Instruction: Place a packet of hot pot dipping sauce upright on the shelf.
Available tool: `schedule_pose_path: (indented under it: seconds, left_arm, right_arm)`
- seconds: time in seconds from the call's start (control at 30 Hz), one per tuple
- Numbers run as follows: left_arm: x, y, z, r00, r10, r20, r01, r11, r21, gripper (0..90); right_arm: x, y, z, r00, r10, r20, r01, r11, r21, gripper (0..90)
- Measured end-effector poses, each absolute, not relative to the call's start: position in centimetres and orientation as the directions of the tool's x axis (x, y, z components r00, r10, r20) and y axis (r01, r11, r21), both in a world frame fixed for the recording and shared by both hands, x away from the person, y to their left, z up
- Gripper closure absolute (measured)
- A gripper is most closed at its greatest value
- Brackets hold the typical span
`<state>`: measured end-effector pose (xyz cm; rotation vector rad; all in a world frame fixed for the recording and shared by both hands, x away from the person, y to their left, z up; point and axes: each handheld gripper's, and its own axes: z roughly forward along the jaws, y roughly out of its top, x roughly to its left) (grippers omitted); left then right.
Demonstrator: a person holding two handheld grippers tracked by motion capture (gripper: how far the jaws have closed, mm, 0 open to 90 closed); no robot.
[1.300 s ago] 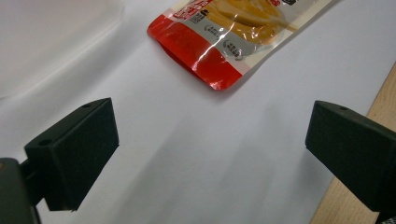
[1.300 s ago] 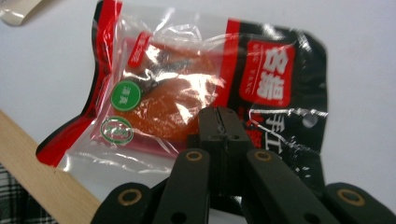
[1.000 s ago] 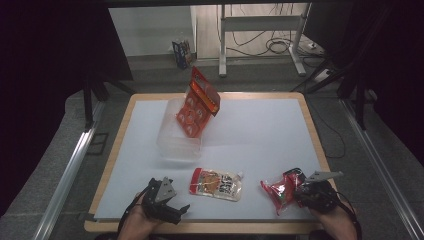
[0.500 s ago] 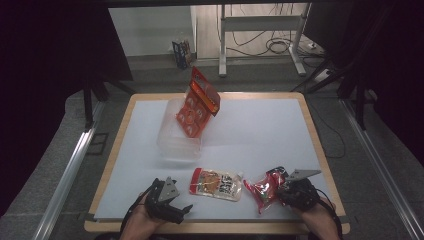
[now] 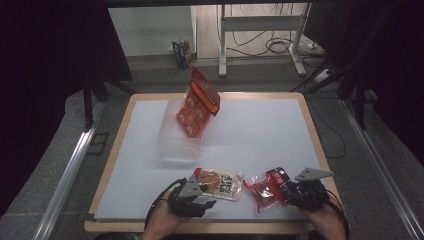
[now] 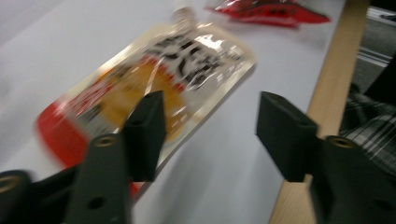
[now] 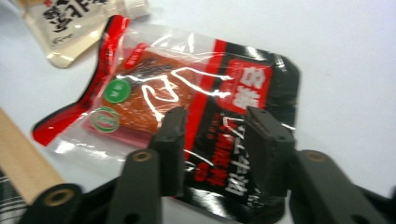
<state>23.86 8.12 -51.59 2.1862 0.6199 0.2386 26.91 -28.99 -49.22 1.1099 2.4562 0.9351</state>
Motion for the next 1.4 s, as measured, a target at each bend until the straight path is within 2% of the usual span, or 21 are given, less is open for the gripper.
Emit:
schedule_pose_path:
  seconds: [0.2, 0.33, 0.67, 0.93, 1.17, 1.4]
  left_arm:
    - [24.8, 5.6, -51.5, 0.893, 0.443, -0.082, 0.333, -0.527, 0.782, 78.0]
    - [25.4, 3.7, -51.8, 0.908, 0.406, -0.107, 0.325, -0.520, 0.790, 89.9]
    - [26.5, -0.1, -52.0, 0.925, 0.374, -0.072, 0.276, -0.529, 0.803, 90.0]
    - [27.6, -2.1, -51.6, 0.918, 0.384, -0.096, 0.291, -0.491, 0.821, 89.9]
    - [28.1, -3.9, -52.4, 0.920, 0.383, -0.086, 0.295, -0.528, 0.796, 89.7]
    - [28.1, -3.5, -53.1, 0.903, 0.415, -0.112, 0.345, -0.544, 0.765, 89.7]
  right_arm:
    - [27.1, -29.7, -49.4, -0.639, 0.769, 0.002, 0.568, 0.470, 0.675, 40.8]
    - [27.4, -30.1, -49.6, -0.634, 0.773, 0.010, 0.573, 0.461, 0.678, 34.6]
    - [27.6, -30.2, -50.0, -0.645, 0.764, 0.018, 0.575, 0.470, 0.670, 24.4]
    - [27.6, -30.2, -50.1, -0.651, 0.759, 0.022, 0.577, 0.475, 0.664, 22.2]
    - [27.5, -30.2, -50.0, -0.655, 0.755, 0.018, 0.572, 0.480, 0.665, 20.7]
    - [27.4, -30.5, -49.5, -0.647, 0.762, -0.001, 0.566, 0.481, 0.670, 16.6]
